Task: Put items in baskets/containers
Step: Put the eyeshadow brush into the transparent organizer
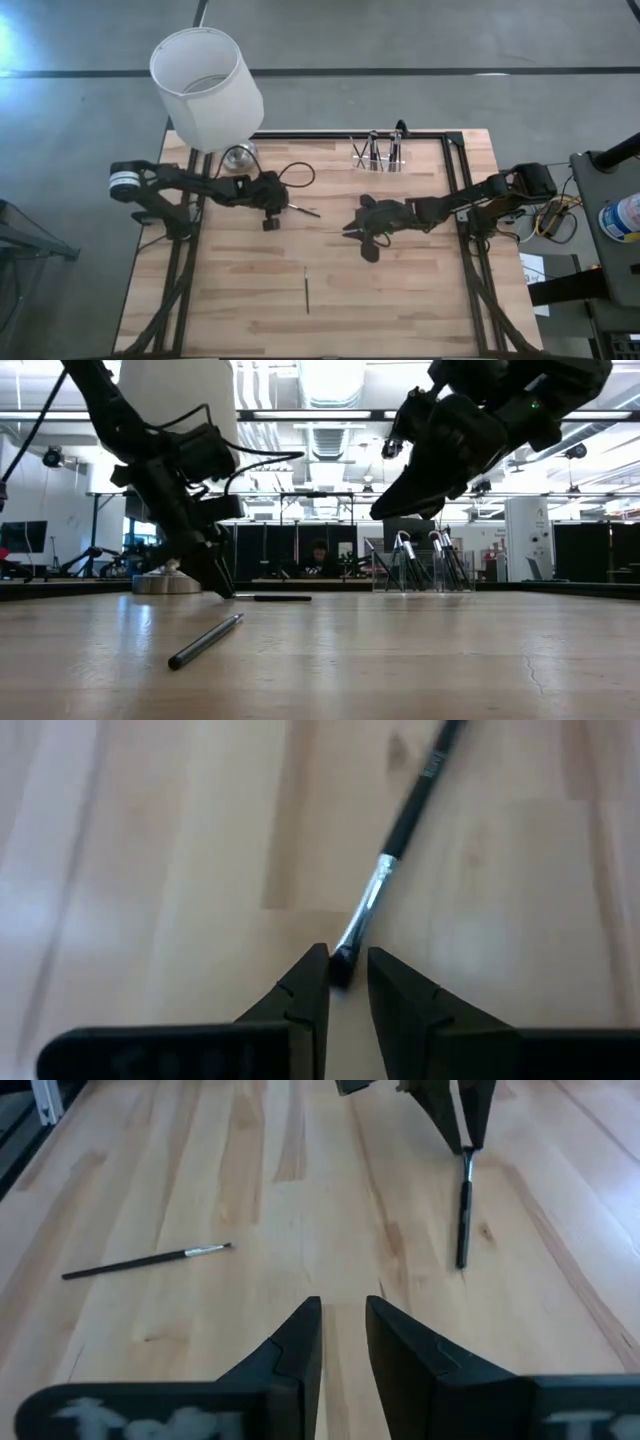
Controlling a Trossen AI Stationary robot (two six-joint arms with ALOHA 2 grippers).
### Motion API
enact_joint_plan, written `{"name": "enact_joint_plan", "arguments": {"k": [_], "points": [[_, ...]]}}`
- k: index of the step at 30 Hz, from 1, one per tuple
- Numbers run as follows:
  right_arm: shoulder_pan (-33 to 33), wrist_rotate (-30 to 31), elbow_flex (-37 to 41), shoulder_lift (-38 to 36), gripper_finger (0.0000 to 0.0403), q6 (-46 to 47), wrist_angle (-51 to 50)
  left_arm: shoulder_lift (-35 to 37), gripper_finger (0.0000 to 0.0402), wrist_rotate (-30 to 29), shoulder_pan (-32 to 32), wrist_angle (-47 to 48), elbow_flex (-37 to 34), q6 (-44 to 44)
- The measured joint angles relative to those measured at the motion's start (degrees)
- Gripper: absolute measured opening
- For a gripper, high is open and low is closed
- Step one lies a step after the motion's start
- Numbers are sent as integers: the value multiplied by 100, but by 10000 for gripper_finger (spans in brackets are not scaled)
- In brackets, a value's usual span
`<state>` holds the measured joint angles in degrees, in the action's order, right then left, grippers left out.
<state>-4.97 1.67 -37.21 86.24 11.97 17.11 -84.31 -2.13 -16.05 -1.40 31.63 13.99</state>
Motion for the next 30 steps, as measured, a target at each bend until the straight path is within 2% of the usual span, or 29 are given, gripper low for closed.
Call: {"name": "enact_joint_plan", "arguments": {"k": [8, 16, 22, 27, 30], "points": [[-7, -4, 11, 15, 77, -20, 47, -534, 65, 212, -9, -69, 305, 162], [-7, -7, 11, 17, 77, -26, 44, -782, 63, 334, -10, -1, 394, 315], [-5, 1, 11, 20, 77, -152, 168, -803, 20, 264, 0, 145, 397, 419], [-2, 665, 11, 24, 78, -184, 230, -686, 10, 242, 28, 192, 392, 447], [32, 745, 11, 24, 88, -211, 277, -589, 7, 238, 76, 216, 388, 444]]}}
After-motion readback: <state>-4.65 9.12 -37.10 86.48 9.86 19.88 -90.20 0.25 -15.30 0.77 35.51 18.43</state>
